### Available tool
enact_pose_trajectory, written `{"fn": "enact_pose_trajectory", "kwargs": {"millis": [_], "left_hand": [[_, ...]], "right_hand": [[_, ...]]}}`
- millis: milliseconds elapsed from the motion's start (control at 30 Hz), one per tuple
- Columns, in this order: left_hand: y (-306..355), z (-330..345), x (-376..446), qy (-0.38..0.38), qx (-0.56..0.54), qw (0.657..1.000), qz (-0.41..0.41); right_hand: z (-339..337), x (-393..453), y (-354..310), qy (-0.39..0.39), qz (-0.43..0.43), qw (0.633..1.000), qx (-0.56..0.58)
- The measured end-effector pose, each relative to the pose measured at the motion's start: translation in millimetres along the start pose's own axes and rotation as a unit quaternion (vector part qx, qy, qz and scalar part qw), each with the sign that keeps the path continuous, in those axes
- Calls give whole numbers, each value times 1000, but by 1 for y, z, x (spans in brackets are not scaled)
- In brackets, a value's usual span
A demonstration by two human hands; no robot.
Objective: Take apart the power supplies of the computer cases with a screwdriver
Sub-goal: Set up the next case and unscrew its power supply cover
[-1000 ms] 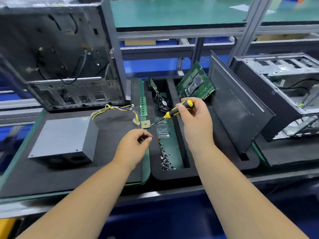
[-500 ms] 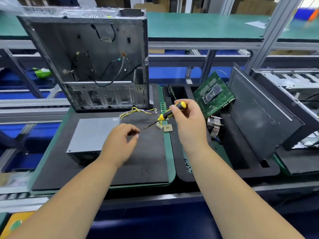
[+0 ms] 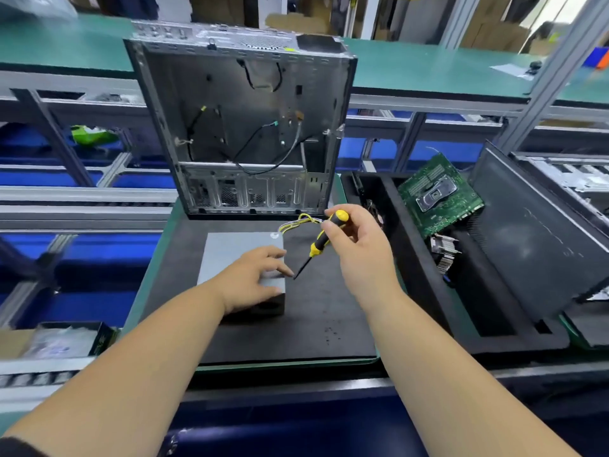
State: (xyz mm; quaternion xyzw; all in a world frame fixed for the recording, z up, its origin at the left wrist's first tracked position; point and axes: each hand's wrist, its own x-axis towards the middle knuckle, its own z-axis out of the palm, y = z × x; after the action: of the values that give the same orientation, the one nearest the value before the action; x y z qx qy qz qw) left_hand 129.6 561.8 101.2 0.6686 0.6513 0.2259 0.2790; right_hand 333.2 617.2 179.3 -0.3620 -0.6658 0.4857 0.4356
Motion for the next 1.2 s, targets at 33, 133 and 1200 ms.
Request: {"fn": "enact_pose_trajectory", "kwargs": {"millis": [33,133,1200], "left_hand": [[-3,-3,-2,0,-16,1000,-2],[-12,-11,-5,37,-54,998,-15],[-18,-1,-2,74,-72,995,6]], "right_hand": [[6,-1,-1,-9,0,1000,-2],[21,-3,-4,-27,-2,1000,-9],[49,10,0,-156,-65,968,-188]]}}
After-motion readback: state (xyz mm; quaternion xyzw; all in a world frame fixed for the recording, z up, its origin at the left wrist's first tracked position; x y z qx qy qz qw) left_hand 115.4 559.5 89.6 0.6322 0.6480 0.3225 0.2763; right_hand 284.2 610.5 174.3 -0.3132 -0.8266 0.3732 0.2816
